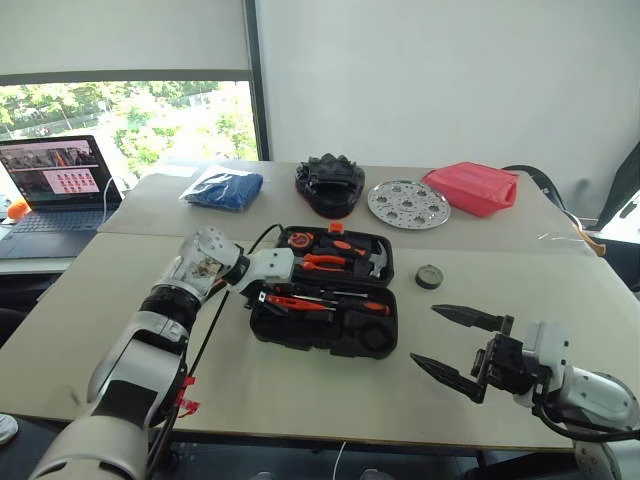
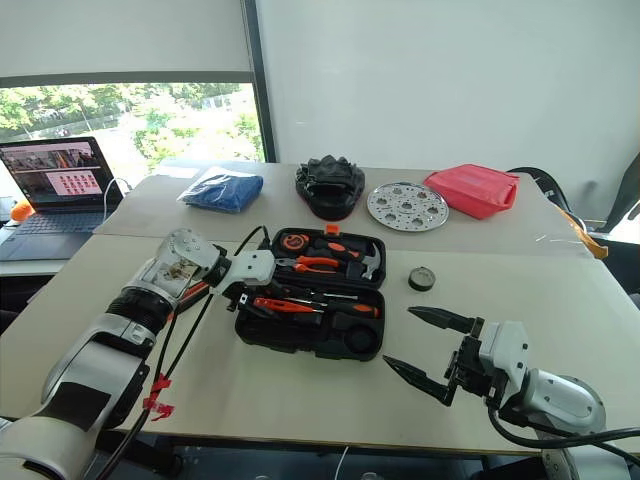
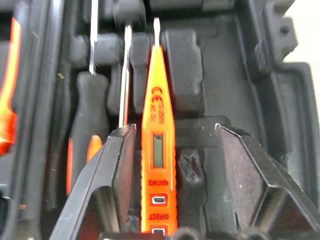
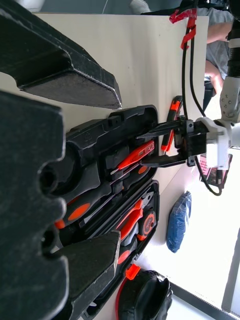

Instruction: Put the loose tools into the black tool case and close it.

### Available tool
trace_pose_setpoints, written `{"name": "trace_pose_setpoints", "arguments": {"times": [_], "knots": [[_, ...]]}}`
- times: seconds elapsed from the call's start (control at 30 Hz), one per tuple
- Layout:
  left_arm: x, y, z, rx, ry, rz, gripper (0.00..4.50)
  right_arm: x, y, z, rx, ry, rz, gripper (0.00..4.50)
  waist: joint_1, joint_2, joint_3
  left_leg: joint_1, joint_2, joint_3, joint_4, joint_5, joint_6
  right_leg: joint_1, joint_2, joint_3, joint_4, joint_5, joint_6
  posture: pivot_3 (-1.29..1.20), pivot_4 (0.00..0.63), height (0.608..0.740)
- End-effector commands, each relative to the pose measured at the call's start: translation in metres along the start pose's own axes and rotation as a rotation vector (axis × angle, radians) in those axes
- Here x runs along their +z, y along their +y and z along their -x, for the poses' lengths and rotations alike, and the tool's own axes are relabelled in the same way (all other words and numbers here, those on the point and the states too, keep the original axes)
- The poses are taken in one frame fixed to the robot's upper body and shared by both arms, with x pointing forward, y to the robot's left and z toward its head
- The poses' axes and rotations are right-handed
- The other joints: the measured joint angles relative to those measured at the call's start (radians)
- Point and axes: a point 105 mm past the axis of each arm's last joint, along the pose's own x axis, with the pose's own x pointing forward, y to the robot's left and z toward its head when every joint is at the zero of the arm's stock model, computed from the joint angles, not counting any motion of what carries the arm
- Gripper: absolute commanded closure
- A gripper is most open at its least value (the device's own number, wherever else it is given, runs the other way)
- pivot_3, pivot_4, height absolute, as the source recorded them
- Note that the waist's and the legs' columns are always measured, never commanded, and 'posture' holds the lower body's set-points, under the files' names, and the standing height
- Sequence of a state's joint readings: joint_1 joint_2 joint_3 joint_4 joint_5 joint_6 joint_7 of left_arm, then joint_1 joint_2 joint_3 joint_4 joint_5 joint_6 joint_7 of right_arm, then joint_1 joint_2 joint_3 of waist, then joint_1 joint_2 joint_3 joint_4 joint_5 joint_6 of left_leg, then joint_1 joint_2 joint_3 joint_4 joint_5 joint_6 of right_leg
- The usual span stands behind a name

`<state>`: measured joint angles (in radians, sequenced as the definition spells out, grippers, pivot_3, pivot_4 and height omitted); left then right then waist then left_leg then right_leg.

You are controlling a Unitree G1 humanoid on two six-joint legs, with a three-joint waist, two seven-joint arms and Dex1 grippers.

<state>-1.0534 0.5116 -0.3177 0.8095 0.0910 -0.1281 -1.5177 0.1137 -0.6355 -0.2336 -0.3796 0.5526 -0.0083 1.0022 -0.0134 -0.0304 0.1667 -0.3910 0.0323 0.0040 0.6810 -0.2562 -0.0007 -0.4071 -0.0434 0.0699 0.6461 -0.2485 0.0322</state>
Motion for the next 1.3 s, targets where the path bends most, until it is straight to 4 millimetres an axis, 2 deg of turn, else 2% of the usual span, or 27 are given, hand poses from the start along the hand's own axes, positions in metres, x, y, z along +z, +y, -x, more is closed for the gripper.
{"name": "trace_pose_setpoints", "arguments": {"times": [0.03, 0.07, 0.17, 0.3, 0.37, 0.67, 1.03, 1.2, 1.3], "knots": [[0.024, 0.011, 0.017, 0.063, -0.083, -0.058, 1.75, 0.007, 0.0, -0.002, 0.01, -0.022, 0.037, 0.0, 0.0, 0.0, 0.0, 0.0, 0.0, 0.0, 0.0, 0.0, 0.0, 0.0, 0.0, 0.0, 0.0, 0.0, 0.0, 0.0, 0.15, 0.74], [0.024, 0.012, 0.018, 0.076, -0.089, -0.064, 1.75, 0.007, 0.0, -0.002, 0.011, -0.023, 0.036, 0.0, 0.0, 0.0, 0.0, 0.0, 0.0, 0.0, 0.0, 0.0, 0.0, 0.0, 0.0, 0.0, 0.0, 0.0, 0.0, 0.0, 0.15, 0.74], [0.018, 0.012, 0.016, 0.1, -0.087, -0.055, 2.47, 0.007, 0.0, -0.003, 0.011, -0.024, 0.033, 0.0, 0.0, 0.0, 0.0, 0.0, 0.0, 0.0, 0.0, 0.0, 0.0, 0.0, 0.0, 0.0, 0.0, 0.0, 0.0, 0.0, 0.15, 0.74], [0.001, 0.004, 0.008, 0.074, -0.038, -0.047, 3.98, 0.007, 0.001, -0.004, 0.011, -0.028, 0.031, 0.0, -0.002, 0.0, 0.0, 0.0, 0.0, 0.0, 0.0, 0.0, 0.0, 0.0, 0.0, 0.0, 0.0, 0.0, 0.0, 0.0, 0.15, 0.74], [-0.005, 0.006, 0.005, 0.102, -0.021, -0.03, 4.41, 0.007, 0.001, -0.003, 0.01, -0.028, 0.032, 0.0, -0.002, 0.0, 0.0, 0.0, 0.0, 0.0, 0.0, 0.0, 0.0, 0.0, 0.0, 0.0, 0.0, 0.0, 0.0, 0.0, 0.15, 0.74], [-0.018, 0.005, -0.001, 0.133, 0.012, 0.01, 4.41, 0.008, 0.002, -0.003, 0.008, -0.032, 0.033, 0.0, 0.0, 0.0, 0.0, 0.0, 0.0, 0.0, 0.0, 0.0, 0.0, 0.0, 0.0, 0.0, 0.0, 0.0, 0.0, 0.0, 0.15, 0.74], [-0.027, -0.013, -0.016, 0.064, 0.029, 0.034, 4.41, 0.007, 0.003, -0.003, 0.005, -0.034, 0.025, 0.0, 0.0, 0.0, 0.0, 0.001, 0.0, 0.0, 0.0, 0.0, 0.0, 0.001, 0.0, 0.0, 0.001, 0.0, 0.0, 0.0, 0.15, 0.74], [-0.035, -0.01, -0.019, 0.117, 0.063, 0.082, 4.41, 0.006, 0.004, -0.005, 0.001, -0.04, 0.02, 0.0, 0.002, 0.001, -0.001, 0.003, 0.0, 0.0, 0.0, 0.0, 0.0, 0.003, 0.0, 0.0, 0.001, 0.0, 0.0, 0.0, 0.15, 0.74], [-0.032, -0.007, -0.016, 0.154, 0.006, 0.131, 4.41, 0.005, 0.005, -0.005, 0.001, -0.041, 0.018, 0.0, 0.004, 0.002, -0.001, 0.004, 0.0, 0.0, 0.001, 0.0, 0.0, 0.004, 0.0, 0.0, 0.001, 0.0, 0.0, 0.0, 0.15, 0.74]]}}
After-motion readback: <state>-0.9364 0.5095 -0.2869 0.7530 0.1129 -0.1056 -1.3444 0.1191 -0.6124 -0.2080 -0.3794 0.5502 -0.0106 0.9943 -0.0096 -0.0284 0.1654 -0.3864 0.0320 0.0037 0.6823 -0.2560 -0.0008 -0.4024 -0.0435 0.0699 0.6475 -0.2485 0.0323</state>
